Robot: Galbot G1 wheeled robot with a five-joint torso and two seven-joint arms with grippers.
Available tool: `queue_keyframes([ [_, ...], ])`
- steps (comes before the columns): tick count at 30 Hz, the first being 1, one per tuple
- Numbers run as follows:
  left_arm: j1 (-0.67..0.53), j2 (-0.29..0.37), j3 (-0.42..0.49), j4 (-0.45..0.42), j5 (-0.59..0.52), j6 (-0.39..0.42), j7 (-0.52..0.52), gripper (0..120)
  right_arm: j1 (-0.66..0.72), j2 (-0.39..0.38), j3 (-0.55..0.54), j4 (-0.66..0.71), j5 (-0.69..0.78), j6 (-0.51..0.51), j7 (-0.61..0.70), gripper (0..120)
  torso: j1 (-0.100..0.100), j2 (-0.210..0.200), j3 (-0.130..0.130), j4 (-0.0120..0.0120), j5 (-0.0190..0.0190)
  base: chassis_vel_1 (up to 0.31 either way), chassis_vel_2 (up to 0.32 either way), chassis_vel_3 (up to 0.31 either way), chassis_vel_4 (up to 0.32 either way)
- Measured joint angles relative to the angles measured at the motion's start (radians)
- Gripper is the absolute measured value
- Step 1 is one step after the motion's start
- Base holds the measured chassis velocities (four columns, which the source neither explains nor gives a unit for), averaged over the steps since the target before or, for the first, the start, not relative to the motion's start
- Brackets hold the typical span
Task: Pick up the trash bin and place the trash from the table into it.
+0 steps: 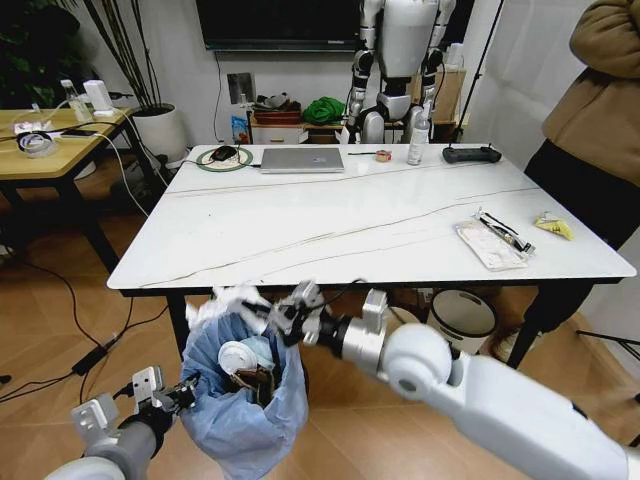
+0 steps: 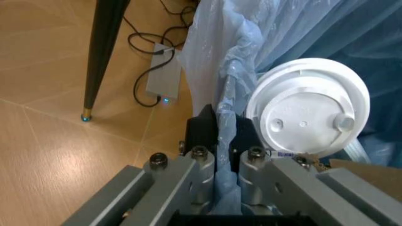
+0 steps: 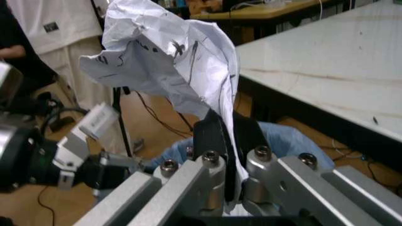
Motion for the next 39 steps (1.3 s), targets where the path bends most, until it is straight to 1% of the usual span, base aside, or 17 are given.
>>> queue_keyframes([
  [7,-0.014,-0.001,0.01,0.005,-0.015,0.005,-0.021,0,-0.027,-0.001,-0.004,-0.038,-0.059,0.003,0.014,0,0.0,0.0,0.0,0.0,0.0001,0.0,0.0,0.0,0.0],
  [19,-0.024,0.003,0.016,0.007,-0.032,0.012,-0.036,0,-0.053,0.002,-0.025,-0.036,-0.075,0.006,0.034,0,0.0,0.0,0.0,-0.0001,0.0003,0.0,0.0,0.0,0.0],
  [20,-0.02,0.003,0.015,0.007,-0.032,0.012,-0.036,0,-0.056,0.004,-0.025,-0.036,-0.079,0.006,0.037,1,0.0,0.0,0.0,-0.0001,0.0003,0.0,0.0,0.0,0.0],
  [21,-0.019,0.003,0.015,0.007,-0.032,0.012,-0.036,0,-0.056,0.005,-0.025,-0.036,-0.08,0.006,0.038,7,0.0,0.0,0.0,0.0,0.0003,0.0,0.0,0.0,0.0],
  [22,-0.019,0.003,0.015,0.007,-0.032,0.012,-0.036,0,-0.056,0.005,-0.025,-0.036,-0.08,0.006,0.038,7,0.0,0.0,0.0,0.0,0.0003,0.0,0.0,0.0,0.0],
  [27,-0.017,0.002,0.02,0.007,-0.031,0.013,-0.032,0,-0.05,0.003,-0.024,-0.03,-0.081,0.006,0.044,28,0.0,0.0,0.0,0.0,0.0003,0.0,0.0,0.0,0.0],
  [28,-0.017,0.002,0.02,0.007,-0.031,0.013,-0.032,0,-0.05,0.003,-0.024,-0.03,-0.081,0.006,0.044,28,0.0,0.0,0.0,0.0,0.0003,0.0,0.0,0.0,0.0],
  [29,-0.017,0.002,0.02,0.007,-0.03,0.013,-0.031,0,-0.05,0.001,-0.022,-0.029,-0.081,0.006,0.045,33,0.0,0.0,0.0,0.0,0.0003,0.0,0.0,0.0,0.0],
  [30,-0.018,0.002,0.02,0.008,-0.03,0.013,-0.031,0,-0.051,0.0,-0.021,-0.027,-0.081,0.006,0.045,34,0.0,0.0,0.0,0.0001,0.0003,0.0,0.0,0.0,0.0],
  [32,-0.022,0.002,0.02,0.008,-0.03,0.013,-0.031,0,-0.055,-0.005,-0.018,-0.021,-0.085,0.006,0.045,46,0.0,0.0,0.0,0.0,0.0003,0.0,0.0,0.0,0.0],
  [35,-0.024,0.002,0.021,0.009,-0.03,0.013,-0.03,0,-0.056,-0.009,-0.015,-0.016,-0.087,0.006,0.046,56,0.0,0.0,0.0,0.0,0.0003,0.0,0.0,0.0,0.0],
  [36,-0.024,0.002,0.021,0.009,-0.03,0.013,-0.03,0,-0.056,-0.009,-0.015,-0.016,-0.087,0.006,0.046,56,0.0,0.0,0.0,0.0,0.0003,0.0,0.0,0.0,0.0],
  [39,-0.024,0.001,0.022,0.01,-0.03,0.013,-0.03,0,-0.057,-0.011,-0.01,-0.011,-0.087,0.005,0.047,73,0.0,0.0,0.0,0.0,0.0003,0.0,0.0,0.0,0.0],
])
